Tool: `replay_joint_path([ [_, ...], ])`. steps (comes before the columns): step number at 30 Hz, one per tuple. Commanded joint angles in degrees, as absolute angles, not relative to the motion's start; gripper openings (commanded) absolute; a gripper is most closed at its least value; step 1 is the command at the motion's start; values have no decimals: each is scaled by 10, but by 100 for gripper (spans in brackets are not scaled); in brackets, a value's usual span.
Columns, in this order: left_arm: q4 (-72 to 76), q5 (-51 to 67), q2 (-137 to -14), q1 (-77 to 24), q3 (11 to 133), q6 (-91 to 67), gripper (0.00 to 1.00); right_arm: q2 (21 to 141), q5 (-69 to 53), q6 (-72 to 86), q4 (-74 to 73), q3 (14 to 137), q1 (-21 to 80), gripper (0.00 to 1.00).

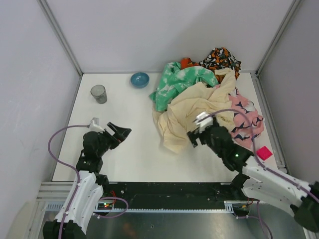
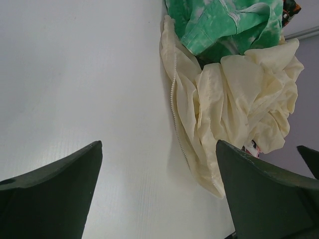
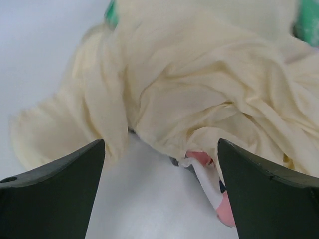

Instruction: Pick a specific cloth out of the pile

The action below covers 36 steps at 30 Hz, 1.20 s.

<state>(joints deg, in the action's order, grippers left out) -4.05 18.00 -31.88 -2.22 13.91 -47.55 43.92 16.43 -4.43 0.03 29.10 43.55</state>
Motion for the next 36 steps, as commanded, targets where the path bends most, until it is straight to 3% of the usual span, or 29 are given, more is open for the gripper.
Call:
replay_joint_path([
  [1, -38, 179, -319, -17, 146, -462, 100, 531, 171, -325, -98, 330, 487, 99],
  [5, -40, 179, -316, -17, 144, -456, 100, 611, 119, -393, -167, 381, 483, 99],
  [9, -42, 176, -313, -17, 142, -453, 100, 669, 129, -418, -144, 394, 472, 99],
  [20, -41, 171, -331, -17, 148, -447, 100, 820, 125, -479, 133, 424, 442, 99],
  [28, -42, 171, -337, -17, 151, -447, 100, 987, 274, -492, 311, 522, 382, 99],
  [32, -43, 170, -340, -17, 155, -446, 100, 1020, 332, -463, 290, 597, 341, 99],
  [33, -43, 169, -341, -16, 156, -446, 100, 1024, 339, -445, 261, 619, 331, 96],
  [34, -43, 167, -342, -16, 157, -445, 100, 1029, 343, -430, 238, 636, 319, 87],
  [35, -43, 167, -344, -17, 158, -445, 100, 1032, 345, -411, 208, 653, 309, 73],
  [36, -42, 166, -346, -17, 161, -446, 100, 1034, 339, -395, 185, 666, 298, 52],
])
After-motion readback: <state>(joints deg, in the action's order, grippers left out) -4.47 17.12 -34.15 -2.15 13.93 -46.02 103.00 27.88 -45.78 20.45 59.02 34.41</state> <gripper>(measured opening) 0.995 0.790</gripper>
